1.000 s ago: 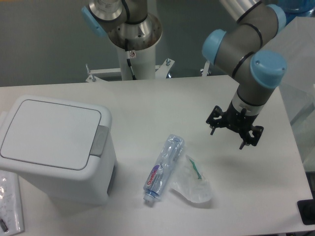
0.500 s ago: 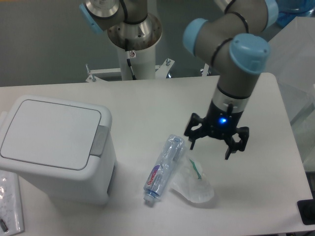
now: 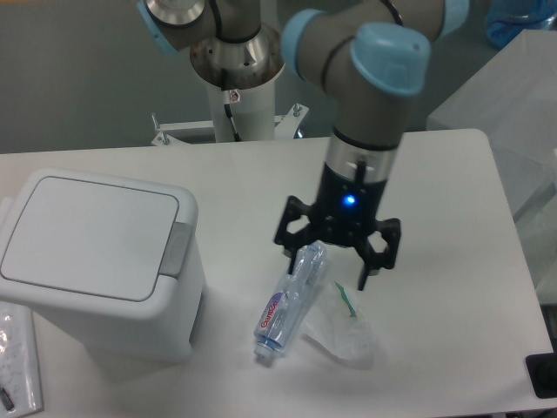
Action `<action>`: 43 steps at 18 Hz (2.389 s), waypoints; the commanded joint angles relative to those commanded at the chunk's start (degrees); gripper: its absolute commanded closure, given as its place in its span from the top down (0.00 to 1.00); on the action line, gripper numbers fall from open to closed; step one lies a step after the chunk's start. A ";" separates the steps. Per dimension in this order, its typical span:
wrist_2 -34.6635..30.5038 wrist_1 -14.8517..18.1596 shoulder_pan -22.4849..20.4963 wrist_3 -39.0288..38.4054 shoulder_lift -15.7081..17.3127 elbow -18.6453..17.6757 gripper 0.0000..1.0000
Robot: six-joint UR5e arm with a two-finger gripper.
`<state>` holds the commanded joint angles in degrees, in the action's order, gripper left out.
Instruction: Open the trash can
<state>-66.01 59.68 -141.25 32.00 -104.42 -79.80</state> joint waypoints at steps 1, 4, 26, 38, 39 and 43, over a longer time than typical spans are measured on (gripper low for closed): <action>0.00 0.09 0.97 -0.53 0.27 -0.09 1.00; 0.00 0.09 3.69 -2.02 1.23 -0.35 1.00; 2.81 -0.44 5.63 -1.76 1.94 -5.63 1.00; 2.73 -0.70 5.63 -1.76 1.68 -5.89 1.00; 2.73 -0.70 5.63 -1.76 1.68 -5.98 1.00; 2.73 -0.70 5.63 -1.76 1.50 -5.98 1.00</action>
<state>-63.28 58.97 -135.62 30.23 -102.92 -85.78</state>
